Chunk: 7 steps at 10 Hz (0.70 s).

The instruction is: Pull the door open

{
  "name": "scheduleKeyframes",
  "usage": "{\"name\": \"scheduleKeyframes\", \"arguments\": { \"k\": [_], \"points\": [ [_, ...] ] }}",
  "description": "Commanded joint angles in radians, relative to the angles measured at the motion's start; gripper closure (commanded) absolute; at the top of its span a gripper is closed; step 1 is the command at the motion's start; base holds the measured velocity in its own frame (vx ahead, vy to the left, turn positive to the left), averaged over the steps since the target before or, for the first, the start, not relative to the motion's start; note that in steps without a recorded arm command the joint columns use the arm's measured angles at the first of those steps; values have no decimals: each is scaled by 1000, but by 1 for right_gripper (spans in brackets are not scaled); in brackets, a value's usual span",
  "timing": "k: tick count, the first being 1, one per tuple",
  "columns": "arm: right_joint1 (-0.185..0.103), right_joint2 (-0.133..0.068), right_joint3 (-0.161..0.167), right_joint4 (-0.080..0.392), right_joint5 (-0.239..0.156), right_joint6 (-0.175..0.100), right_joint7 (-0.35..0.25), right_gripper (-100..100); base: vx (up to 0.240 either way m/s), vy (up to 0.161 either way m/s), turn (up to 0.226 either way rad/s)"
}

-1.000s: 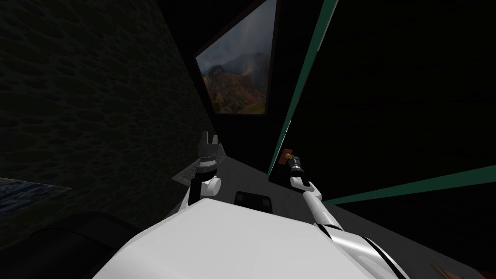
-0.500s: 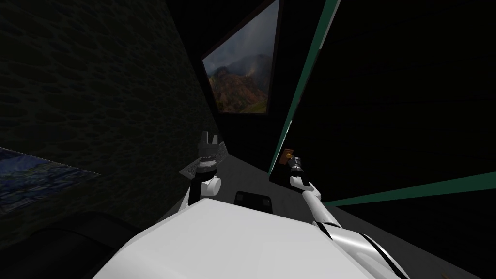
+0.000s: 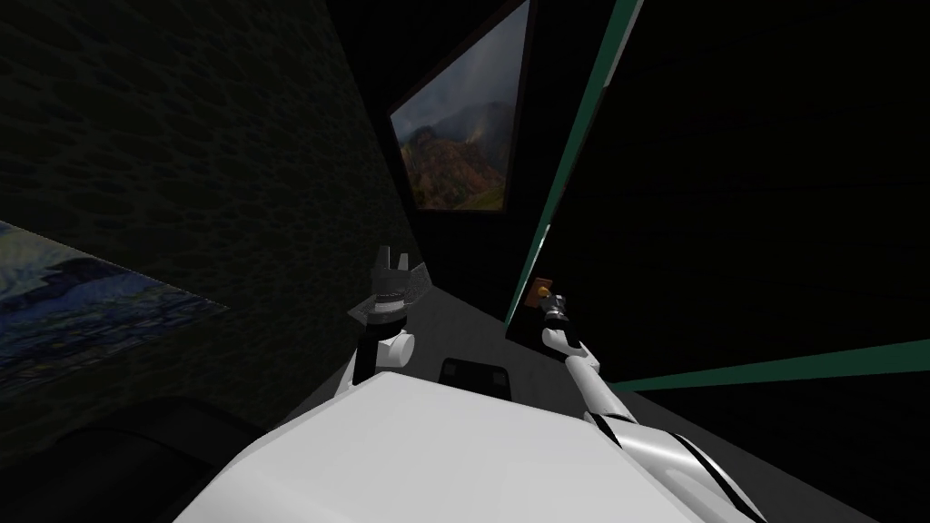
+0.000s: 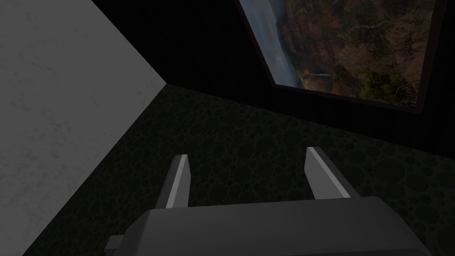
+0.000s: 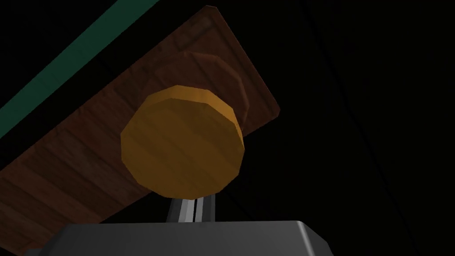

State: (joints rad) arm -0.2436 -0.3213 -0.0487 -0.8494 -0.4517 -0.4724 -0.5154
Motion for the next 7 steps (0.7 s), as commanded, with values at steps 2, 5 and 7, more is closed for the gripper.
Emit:
{"name": "scheduleKeyframes", "arguments": {
  "k": [2,5,7],
  "points": [
    [1,24,2,-17,-41,4,-50,-100,-78,-33,0],
    [3,55,4,-40,-95,10,-113,-100,-100,10,28],
    [4,79,6,-57,-137,14,-163,-100,-94,-18,14]
  ]
}}
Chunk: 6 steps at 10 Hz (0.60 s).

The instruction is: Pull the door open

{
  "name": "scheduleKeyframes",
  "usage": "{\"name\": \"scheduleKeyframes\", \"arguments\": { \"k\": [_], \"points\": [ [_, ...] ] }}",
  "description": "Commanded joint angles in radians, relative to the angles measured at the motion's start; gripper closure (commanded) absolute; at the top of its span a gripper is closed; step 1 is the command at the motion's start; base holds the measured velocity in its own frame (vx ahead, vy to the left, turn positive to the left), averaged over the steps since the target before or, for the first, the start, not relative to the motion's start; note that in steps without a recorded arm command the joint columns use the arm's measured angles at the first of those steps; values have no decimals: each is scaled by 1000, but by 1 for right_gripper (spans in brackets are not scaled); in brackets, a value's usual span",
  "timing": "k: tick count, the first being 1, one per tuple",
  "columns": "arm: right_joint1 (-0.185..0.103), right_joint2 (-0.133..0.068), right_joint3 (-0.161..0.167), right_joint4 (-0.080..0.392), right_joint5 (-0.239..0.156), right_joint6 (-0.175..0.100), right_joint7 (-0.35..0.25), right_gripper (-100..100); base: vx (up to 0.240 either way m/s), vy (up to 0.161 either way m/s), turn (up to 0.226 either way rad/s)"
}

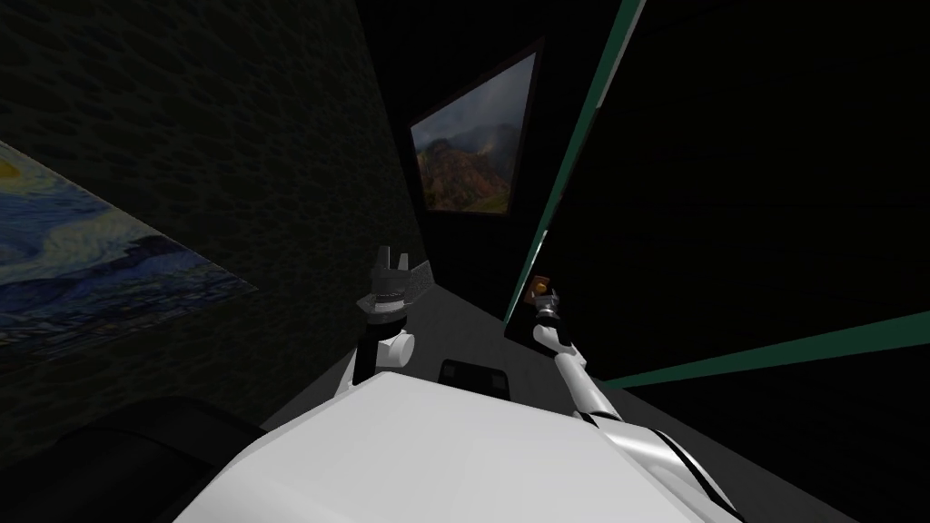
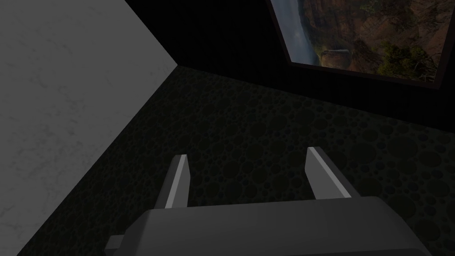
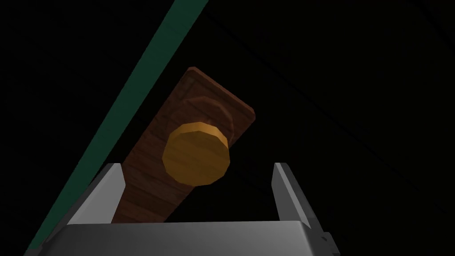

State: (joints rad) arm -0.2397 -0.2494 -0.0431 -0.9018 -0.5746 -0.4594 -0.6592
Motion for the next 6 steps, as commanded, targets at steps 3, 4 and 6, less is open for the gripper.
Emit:
{"name": "scheduleKeyframes", "arguments": {
  "k": [3,4,6],
  "points": [
    [2,46,4,-33,-80,9,-99,-100,-106,-37,17],
    [2,58,5,-42,-102,11,-125,-100,-105,-43,12],
    [4,82,7,-59,-143,15,-175,-100,-89,-28,16]
  ]
}}
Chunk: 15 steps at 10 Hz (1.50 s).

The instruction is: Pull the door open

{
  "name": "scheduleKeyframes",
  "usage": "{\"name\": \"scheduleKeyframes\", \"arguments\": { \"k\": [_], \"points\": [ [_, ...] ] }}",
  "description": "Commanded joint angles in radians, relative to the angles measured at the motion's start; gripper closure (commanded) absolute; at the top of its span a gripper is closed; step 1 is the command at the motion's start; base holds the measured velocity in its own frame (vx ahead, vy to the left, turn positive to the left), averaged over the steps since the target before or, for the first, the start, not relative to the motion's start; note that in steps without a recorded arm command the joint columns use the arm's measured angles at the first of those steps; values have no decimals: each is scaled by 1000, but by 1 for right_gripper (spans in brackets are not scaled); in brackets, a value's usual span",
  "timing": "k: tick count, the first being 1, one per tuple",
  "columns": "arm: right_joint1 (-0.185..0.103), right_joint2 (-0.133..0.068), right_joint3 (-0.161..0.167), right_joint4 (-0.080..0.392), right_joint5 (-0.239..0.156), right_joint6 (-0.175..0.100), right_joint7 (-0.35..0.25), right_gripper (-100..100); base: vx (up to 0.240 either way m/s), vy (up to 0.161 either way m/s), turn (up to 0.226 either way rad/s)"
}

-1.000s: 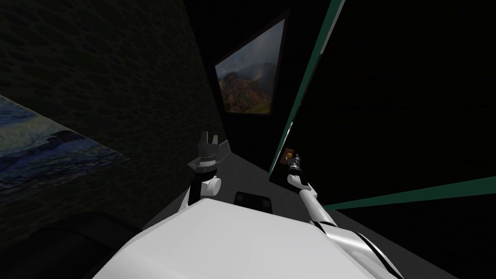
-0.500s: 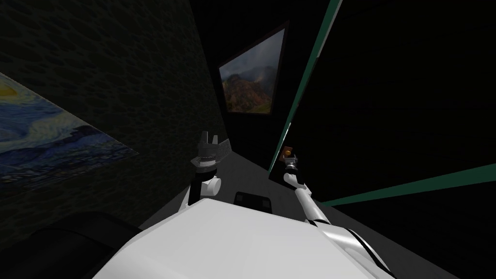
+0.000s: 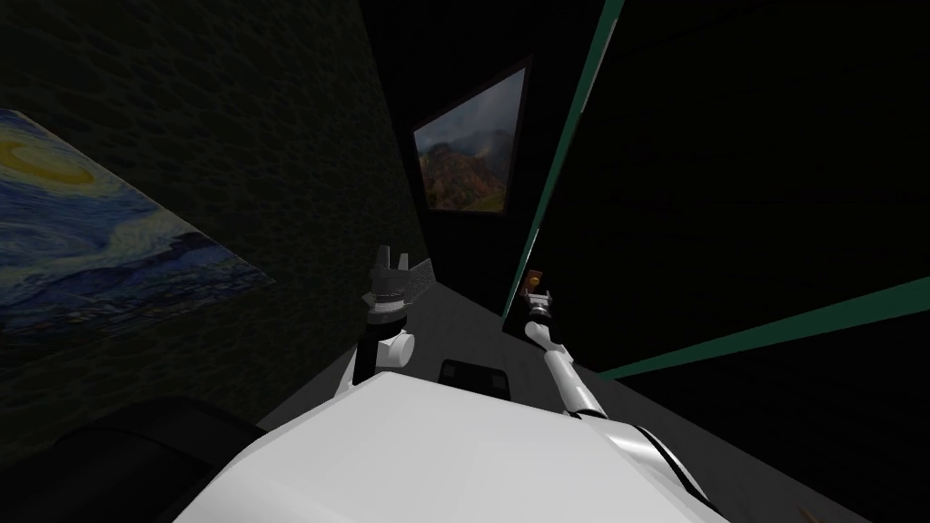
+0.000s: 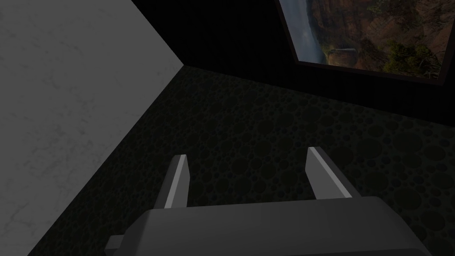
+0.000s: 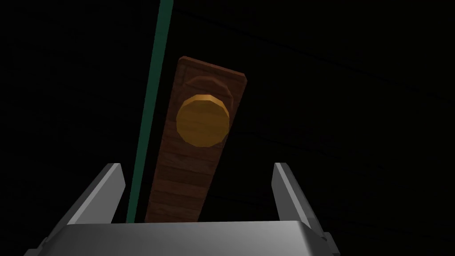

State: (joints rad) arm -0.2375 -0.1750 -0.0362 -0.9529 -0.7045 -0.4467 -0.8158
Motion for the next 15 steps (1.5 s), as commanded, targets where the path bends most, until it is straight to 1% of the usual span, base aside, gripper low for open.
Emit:
{"name": "scheduleKeyframes", "arguments": {
  "k": [1,5,6,7,8,11,13,14,15],
  "points": [
    [2,19,1,-16,-32,5,-40,-100,-95,-23,12],
    [4,55,4,-42,-95,11,-115,-100,-81,-24,10],
    [3,48,4,-37,-84,9,-101,-100,-34,-13,3],
    [16,16,-2,-35,-95,8,-131,-100,97,8,141],
    [25,-9,-6,-34,-103,7,-149,-100,203,22,211],
    [40,-51,-14,-31,-115,5,-180,-100,151,7,85],
    [58,-103,-23,-27,-130,2,-218,-100,146,11,162],
    [65,-122,-26,-26,-135,1,-232,-100,186,-9,122],
    [69,-133,-28,-25,-138,1,-240,-100,154,-30,82]
  ]
}}
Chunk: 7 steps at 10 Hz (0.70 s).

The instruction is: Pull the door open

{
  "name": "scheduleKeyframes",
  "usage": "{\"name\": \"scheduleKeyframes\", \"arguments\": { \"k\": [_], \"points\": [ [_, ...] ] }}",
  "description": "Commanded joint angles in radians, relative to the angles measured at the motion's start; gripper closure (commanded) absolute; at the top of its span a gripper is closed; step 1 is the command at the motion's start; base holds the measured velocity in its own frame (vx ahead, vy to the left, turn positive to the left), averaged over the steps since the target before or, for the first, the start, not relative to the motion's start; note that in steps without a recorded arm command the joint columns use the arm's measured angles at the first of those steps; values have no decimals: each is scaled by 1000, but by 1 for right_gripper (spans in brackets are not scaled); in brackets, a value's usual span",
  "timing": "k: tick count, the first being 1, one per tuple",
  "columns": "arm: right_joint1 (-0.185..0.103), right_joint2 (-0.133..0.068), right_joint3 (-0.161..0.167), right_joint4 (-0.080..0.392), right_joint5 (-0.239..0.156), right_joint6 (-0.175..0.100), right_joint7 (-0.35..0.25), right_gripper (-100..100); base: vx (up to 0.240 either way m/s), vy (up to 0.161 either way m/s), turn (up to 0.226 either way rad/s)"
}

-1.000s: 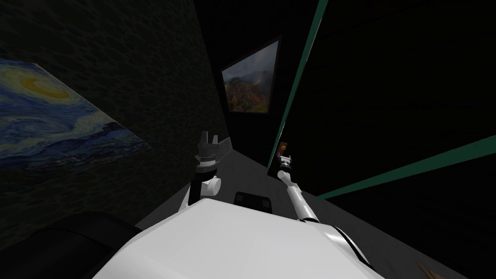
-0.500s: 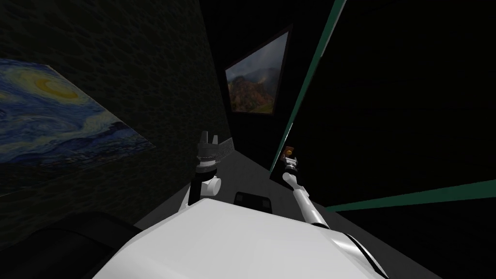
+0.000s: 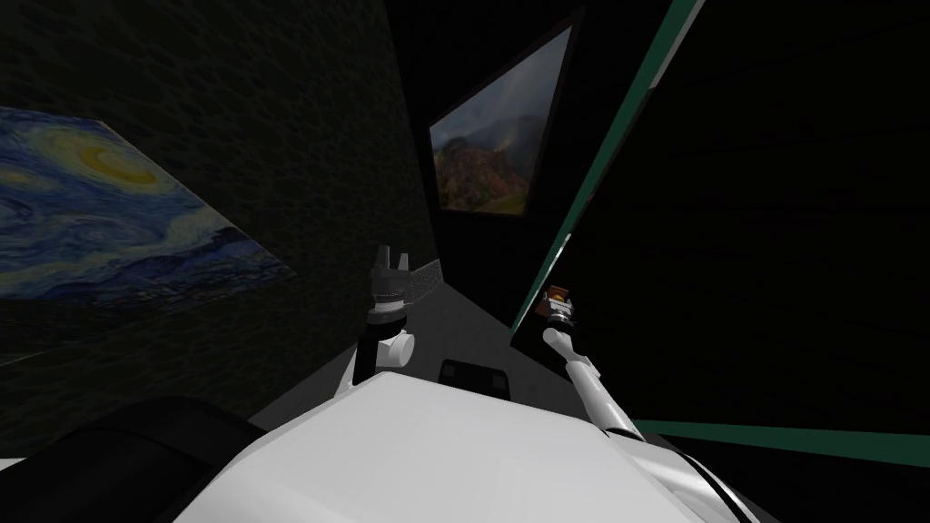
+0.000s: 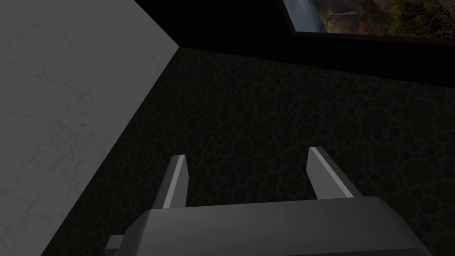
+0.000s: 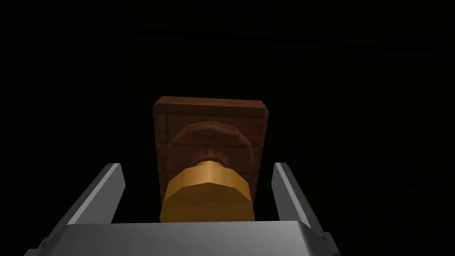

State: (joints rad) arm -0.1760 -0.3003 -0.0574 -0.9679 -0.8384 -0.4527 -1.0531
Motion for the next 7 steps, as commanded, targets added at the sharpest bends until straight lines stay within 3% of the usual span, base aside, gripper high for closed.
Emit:
{"name": "scheduleKeyframes", "arguments": {
  "k": [1,2,7],
  "points": [
    [0,0,0,0,0,0,0,-100,63,-14,14],
    [0,0,0,0,0,0,0,100,-7,-3,-43],
    [0,0,0,0,0,0,0,100,-12,0,5]
  ]
}}
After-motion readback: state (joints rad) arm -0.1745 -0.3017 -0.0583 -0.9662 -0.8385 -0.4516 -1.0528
